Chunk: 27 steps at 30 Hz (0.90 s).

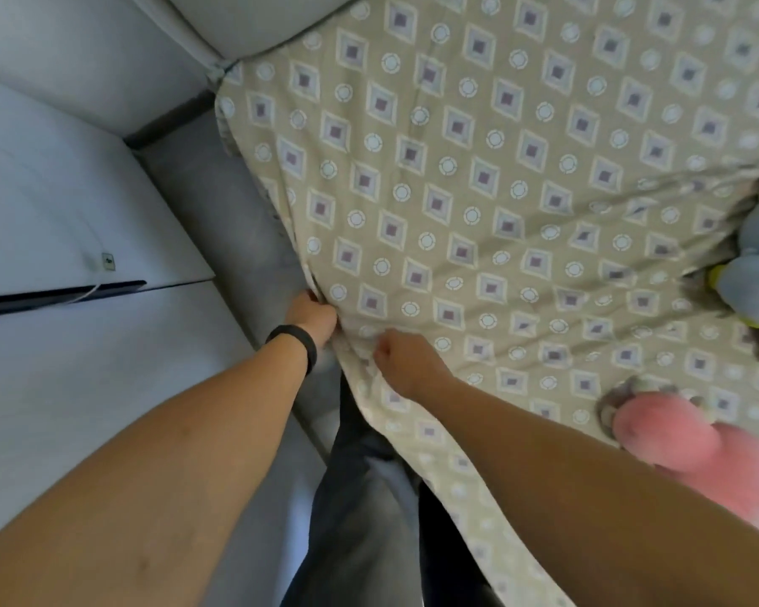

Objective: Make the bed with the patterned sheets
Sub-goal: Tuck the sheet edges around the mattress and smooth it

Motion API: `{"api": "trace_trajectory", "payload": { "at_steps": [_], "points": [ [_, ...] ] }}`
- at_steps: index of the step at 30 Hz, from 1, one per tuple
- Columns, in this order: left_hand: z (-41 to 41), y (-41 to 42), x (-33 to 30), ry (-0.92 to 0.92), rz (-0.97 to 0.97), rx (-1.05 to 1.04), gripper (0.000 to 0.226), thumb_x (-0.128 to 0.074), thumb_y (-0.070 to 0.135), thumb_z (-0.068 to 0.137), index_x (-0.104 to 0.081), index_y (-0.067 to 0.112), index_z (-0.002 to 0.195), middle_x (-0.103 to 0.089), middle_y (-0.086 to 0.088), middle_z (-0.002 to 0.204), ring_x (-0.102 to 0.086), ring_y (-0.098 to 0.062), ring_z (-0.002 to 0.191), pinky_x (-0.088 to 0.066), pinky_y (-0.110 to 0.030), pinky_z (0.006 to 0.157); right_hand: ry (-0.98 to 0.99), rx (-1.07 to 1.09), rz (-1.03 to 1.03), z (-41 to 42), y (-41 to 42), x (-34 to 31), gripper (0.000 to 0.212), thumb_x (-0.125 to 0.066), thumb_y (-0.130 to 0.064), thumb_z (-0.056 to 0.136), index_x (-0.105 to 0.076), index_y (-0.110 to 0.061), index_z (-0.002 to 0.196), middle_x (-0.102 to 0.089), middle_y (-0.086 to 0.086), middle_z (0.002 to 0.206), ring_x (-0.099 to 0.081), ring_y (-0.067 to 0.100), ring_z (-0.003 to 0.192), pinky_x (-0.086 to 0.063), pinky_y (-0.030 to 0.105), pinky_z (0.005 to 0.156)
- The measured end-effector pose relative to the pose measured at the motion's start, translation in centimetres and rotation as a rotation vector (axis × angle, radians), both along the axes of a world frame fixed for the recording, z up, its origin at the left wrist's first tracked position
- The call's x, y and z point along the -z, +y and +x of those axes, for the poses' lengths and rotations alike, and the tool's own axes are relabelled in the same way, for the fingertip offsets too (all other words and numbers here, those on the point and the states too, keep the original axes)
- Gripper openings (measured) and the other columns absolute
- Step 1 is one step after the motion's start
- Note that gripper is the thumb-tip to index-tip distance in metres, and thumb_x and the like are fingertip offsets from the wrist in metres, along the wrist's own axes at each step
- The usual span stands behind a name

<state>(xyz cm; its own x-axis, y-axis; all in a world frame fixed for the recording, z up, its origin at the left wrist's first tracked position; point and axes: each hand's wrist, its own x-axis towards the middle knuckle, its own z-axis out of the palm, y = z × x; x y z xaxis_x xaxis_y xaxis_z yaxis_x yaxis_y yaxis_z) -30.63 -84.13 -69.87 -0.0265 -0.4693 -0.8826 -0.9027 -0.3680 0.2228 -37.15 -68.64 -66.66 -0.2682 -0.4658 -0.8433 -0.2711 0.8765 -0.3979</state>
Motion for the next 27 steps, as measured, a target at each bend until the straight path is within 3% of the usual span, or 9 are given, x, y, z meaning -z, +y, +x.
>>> {"api": "trace_trajectory", "payload": {
  "at_steps": [5,7,10,13,19,21,23,25,27],
  "points": [
    [-3.3,-4.0,-0.7,0.128,-0.261,-0.267,0.027,-0.042,0.01,0.098,-0.057,0.011,0.121,-0.063,-0.01,0.113,-0.061,-0.032,0.102,-0.052,-0.042,0.093,0.155,0.089,0.0,-5.0,-2.4,-0.4,0.022,-0.046,-0.031,0.099,-0.058,-0.014,0.092,-0.062,0.003,0.09,-0.062,0.027,0.082,-0.052,0.036,0.073],
    [-4.7,-6.0,-0.3,0.188,-0.341,-0.407,0.03,-0.043,0.014,0.102,-0.057,0.007,0.127,-0.063,-0.012,0.119,-0.06,-0.03,0.104,-0.05,-0.037,0.093,0.155,0.08,0.021,-5.8,-3.6,-0.4,0.019,-0.051,-0.035,0.097,-0.058,-0.016,0.098,-0.061,0.001,0.091,-0.062,0.026,0.083,-0.05,0.035,0.072],
    [-6.5,-9.4,0.3,0.257,-0.396,-0.478,0.034,-0.049,0.031,0.105,-0.06,0.008,0.128,-0.062,-0.005,0.113,-0.059,-0.023,0.102,-0.045,-0.028,0.089,0.226,0.064,-0.012,-7.4,-7.0,-0.1,0.018,-0.051,-0.035,0.098,-0.054,-0.018,0.102,-0.057,-0.001,0.09,-0.061,0.025,0.084,-0.044,0.034,0.068],
    [-7.6,-12.8,1.4,0.264,-0.401,-0.453,0.038,-0.057,0.043,0.099,-0.068,0.012,0.117,-0.07,-0.007,0.111,-0.065,-0.028,0.104,-0.053,-0.04,0.097,0.312,0.06,-0.119,-10.1,-12.3,0.3,0.027,-0.05,-0.035,0.099,-0.053,-0.014,0.115,-0.058,0.005,0.108,-0.06,0.029,0.095,-0.051,0.041,0.077],
    [-6.8,-16.8,2.9,0.248,-0.429,-0.568,0.023,-0.065,0.033,0.096,-0.061,0.016,0.081,-0.061,0.001,0.079,-0.057,-0.016,0.075,-0.049,-0.029,0.078,0.316,0.047,-0.155,-13.9,-22.6,1.0,0.045,-0.05,-0.033,0.096,-0.047,-0.013,0.136,-0.05,0.01,0.131,-0.054,0.033,0.116,-0.05,0.046,0.094],
    [-6.3,-18.4,2.6,0.194,-0.422,-0.538,0.02,-0.063,0.033,0.097,-0.068,0.014,0.093,-0.067,-0.005,0.09,-0.063,-0.024,0.089,-0.052,-0.035,0.087,0.357,-0.036,-0.152,-14.2,-23.8,0.8,0.045,-0.049,-0.035,0.099,-0.046,-0.013,0.138,-0.048,0.009,0.134,-0.052,0.033,0.118,-0.049,0.049,0.095],
    [-6.4,-20.0,2.4,0.114,-0.39,-0.485,0.032,-0.058,0.034,0.099,-0.069,0.008,0.115,-0.069,-0.014,0.114,-0.064,-0.033,0.11,-0.049,-0.037,0.095,0.423,-0.109,-0.176,-14.6,-24.2,0.3,0.042,-0.045,-0.036,0.101,-0.047,-0.013,0.136,-0.048,0.01,0.133,-0.049,0.032,0.12,-0.048,0.049,0.096],
    [-7.1,-20.9,2.7,0.099,-0.313,-0.523,0.035,-0.061,0.033,0.095,-0.067,0.009,0.12,-0.068,-0.013,0.119,-0.064,-0.034,0.11,-0.05,-0.038,0.095,0.478,-0.146,-0.178,-15.4,-23.5,-0.1,0.038,-0.044,-0.034,0.102,-0.048,-0.013,0.134,-0.047,0.01,0.131,-0.047,0.032,0.119,-0.047,0.049,0.097],
    [-7.7,-21.5,3.7,0.084,-0.244,-0.55,0.033,-0.062,0.03,0.087,-0.066,0.011,0.113,-0.071,-0.013,0.113,-0.067,-0.034,0.103,-0.057,-0.043,0.093,0.528,-0.167,-0.161,-16.6,-21.9,-0.2,0.037,-0.044,-0.032,0.101,-0.049,-0.014,0.133,-0.046,0.009,0.131,-0.045,0.031,0.119,-0.046,0.048,0.097]
  ]
}}
